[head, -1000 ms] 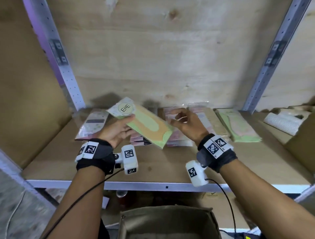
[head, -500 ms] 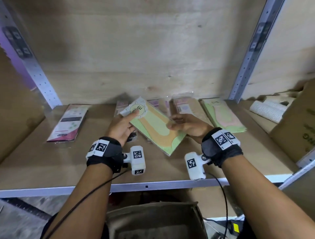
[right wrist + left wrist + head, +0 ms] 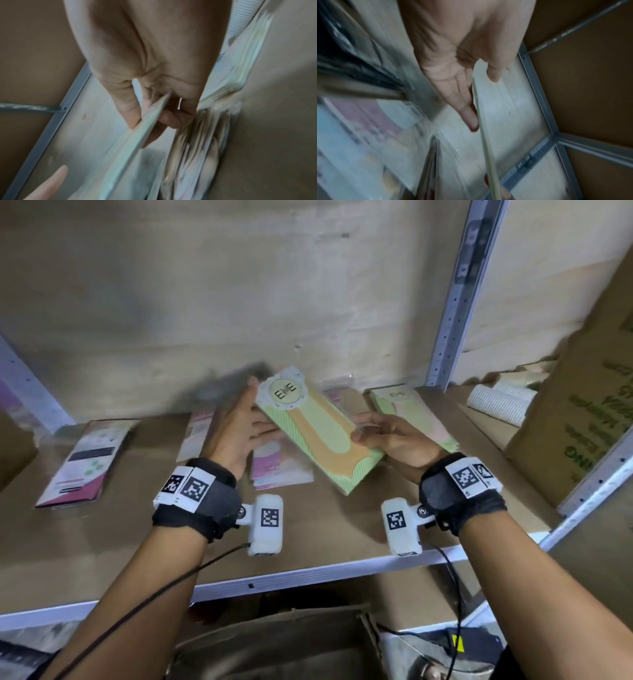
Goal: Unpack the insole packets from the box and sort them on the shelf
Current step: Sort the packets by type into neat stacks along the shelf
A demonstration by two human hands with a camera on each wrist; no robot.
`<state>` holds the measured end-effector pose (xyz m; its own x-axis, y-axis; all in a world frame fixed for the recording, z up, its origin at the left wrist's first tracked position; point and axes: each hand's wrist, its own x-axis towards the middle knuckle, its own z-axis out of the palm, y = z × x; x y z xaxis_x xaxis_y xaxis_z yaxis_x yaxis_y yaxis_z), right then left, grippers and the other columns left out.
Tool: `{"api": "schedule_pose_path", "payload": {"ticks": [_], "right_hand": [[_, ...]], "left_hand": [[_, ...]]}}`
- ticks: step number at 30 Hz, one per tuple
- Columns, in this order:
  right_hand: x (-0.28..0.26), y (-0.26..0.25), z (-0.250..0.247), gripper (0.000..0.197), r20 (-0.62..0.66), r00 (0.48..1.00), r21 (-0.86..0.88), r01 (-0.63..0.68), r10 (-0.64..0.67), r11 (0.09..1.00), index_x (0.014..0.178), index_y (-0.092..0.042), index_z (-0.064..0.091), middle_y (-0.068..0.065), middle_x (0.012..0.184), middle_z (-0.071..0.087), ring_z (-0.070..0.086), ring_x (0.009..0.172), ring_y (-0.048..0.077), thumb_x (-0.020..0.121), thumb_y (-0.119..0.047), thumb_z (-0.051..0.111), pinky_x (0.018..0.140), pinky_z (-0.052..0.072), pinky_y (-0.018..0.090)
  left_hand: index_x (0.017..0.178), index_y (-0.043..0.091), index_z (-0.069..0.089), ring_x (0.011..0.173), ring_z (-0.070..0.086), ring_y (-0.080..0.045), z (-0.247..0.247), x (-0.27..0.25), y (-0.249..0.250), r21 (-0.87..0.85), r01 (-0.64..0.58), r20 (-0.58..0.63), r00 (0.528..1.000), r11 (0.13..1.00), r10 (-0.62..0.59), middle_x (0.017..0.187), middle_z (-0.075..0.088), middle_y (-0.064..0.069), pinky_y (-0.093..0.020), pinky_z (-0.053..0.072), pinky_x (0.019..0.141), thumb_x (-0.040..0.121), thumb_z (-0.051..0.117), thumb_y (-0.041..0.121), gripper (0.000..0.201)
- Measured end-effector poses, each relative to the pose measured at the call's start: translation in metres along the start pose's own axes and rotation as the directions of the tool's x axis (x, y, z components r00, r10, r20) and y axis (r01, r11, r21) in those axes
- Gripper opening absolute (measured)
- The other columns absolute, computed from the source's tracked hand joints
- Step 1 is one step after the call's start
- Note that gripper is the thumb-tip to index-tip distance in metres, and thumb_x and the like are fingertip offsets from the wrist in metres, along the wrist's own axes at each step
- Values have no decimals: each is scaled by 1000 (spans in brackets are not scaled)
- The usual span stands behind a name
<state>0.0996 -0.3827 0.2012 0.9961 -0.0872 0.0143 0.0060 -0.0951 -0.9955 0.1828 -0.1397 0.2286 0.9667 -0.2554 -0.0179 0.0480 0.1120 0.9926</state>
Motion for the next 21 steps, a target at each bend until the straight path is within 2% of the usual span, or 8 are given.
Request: {"api": "schedule_pose_path", "payload": {"ticks": [2,4,5,9,13,15,18,21], "right_hand": [[4,1,-14,27,-94,995,60,-16,22,998,118,1,58,10,93,68,62,83,21,92,4,59,79,50,30],[8,0,-26,24,-162,986,94,-21,36,995,116,1,55,18,95,61,61,72,22,93,4,58,58,51,24],[9,-1,-32,22,-189,981,114,-15,36,993,114,1,55,19,93,61,60,71,24,93,4,57,54,51,23],[12,-1,-53,17,-272,961,173,8,40,985,108,-2,59,19,98,63,63,85,30,91,-1,61,74,52,39],[10,1,-75,24,-319,947,131,-6,47,991,111,2,62,18,100,66,65,90,32,89,-7,67,84,53,49],[9,3,-86,24,-349,935,99,-23,57,995,108,0,66,15,96,69,65,89,30,87,-11,71,87,54,48],[9,7,-109,28,-420,905,-44,-92,65,995,111,-5,68,9,99,70,66,95,28,84,-11,72,90,54,44],[9,10,-122,43,-515,853,-126,-172,84,977,123,-6,62,9,113,67,65,105,28,81,-6,71,93,56,45]], "left_hand": [[117,12,66,90,77,-25,29,-1,-3,95,60,151,986,994,-74,103,77,-15,-29,62,73,95,60,48,43],[121,6,63,87,77,-26,61,1,-6,184,57,233,967,981,-100,108,75,-16,-28,62,73,92,70,27,37],[123,4,62,84,77,-22,74,3,-5,220,33,254,963,975,-90,109,74,-14,-27,61,71,91,72,17,36],[125,-1,60,68,75,-10,107,20,5,311,-12,280,957,950,-79,104,72,-11,-19,58,61,87,72,1,40],[123,-7,59,66,74,-11,130,30,11,366,2,299,947,930,-119,104,71,-14,-19,58,58,86,71,-2,39],[121,-10,58,69,73,-16,147,35,11,384,18,290,947,923,-139,106,70,-19,-19,59,56,86,71,-5,38],[121,-11,57,89,69,-27,180,45,5,439,45,276,944,897,-182,117,67,-24,-20,60,59,85,71,-7,39],[125,-12,53,86,70,-28,197,60,0,502,84,240,943,861,-232,116,68,-26,-21,61,58,82,76,-4,49]]}}
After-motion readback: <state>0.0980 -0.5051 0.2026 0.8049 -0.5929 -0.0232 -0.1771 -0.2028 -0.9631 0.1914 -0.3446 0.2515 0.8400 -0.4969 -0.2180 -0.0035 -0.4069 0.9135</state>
